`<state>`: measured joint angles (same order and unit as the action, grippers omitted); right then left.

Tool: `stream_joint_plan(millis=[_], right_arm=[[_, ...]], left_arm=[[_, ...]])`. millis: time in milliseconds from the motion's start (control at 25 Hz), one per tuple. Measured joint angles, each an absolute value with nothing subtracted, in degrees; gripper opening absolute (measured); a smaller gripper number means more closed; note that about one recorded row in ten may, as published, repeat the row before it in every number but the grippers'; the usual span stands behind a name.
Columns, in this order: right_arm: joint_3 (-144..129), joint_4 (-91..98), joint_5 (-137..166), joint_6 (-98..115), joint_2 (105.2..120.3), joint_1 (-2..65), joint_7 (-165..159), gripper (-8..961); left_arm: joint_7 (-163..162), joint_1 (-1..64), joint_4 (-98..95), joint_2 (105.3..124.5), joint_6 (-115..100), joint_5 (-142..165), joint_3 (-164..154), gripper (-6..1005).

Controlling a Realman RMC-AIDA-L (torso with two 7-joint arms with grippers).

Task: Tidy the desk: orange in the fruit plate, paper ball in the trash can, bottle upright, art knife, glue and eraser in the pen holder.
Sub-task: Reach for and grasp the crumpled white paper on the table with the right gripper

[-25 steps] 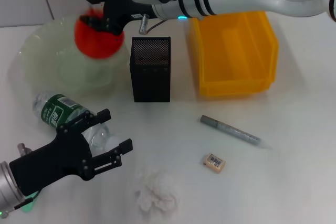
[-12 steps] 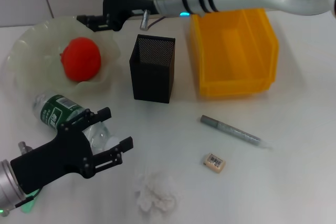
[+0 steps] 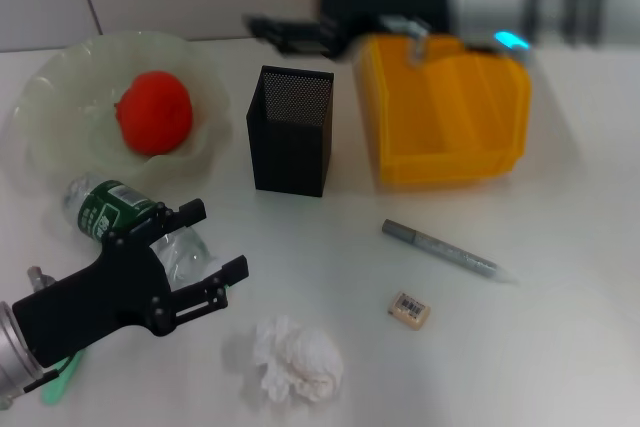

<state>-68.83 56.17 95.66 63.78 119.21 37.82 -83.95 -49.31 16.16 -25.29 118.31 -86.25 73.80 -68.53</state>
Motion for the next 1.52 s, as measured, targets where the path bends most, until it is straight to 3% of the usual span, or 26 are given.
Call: stream_joint_plan(millis=[40, 80, 120, 160, 240, 520, 880, 1080, 1520], right_arm=[[-68.6, 61.4, 94.8, 68.2, 119.21, 32.1, -86.1, 664], [-68.6, 61.4, 94.8, 68.2, 119.21, 32.1, -86.1, 664], [-68.1, 65.7, 92.7, 73.6, 119.22, 25.8, -86.6, 664], [-68.1, 65.7, 92.7, 73.6, 119.22, 25.8, -86.6, 664], [-66.4, 69.7, 90.4, 79.1, 119.26, 18.7, -86.7, 665], [-53.7, 65.3, 90.4, 93.9, 118.65, 12.6, -86.5, 664], [-49.2, 76.5, 106.7, 104.5, 117.62, 15.4, -103.9, 724], [-54.5, 80.4, 121.6, 109.6, 119.03, 24.6, -114.5, 768], [-82.3, 77.6, 129.4, 96.3, 119.26, 33.0, -124.9, 785]], left_arm=[[-49.1, 16.1, -25.3, 118.30, -86.3, 73.8, -68.3, 812], [-49.0, 16.1, -25.3, 118.27, -86.3, 73.8, -68.1, 811], [-49.0, 16.0, -25.3, 118.24, -86.3, 73.7, -67.8, 811], [-49.0, 16.0, -25.3, 118.24, -86.3, 73.7, -67.8, 811], [-49.2, 15.6, -25.3, 118.07, -86.8, 73.7, -66.6, 811], [-49.9, 15.0, -25.3, 117.94, -87.8, 73.7, -65.1, 809], [-51.5, 14.4, -25.1, 116.55, -90.0, 74.0, -64.3, 808], [-52.0, 13.9, -25.2, 116.38, -90.1, 74.3, -64.7, 807], [-51.7, 14.5, -25.4, 117.15, -89.1, 75.6, -65.2, 805]])
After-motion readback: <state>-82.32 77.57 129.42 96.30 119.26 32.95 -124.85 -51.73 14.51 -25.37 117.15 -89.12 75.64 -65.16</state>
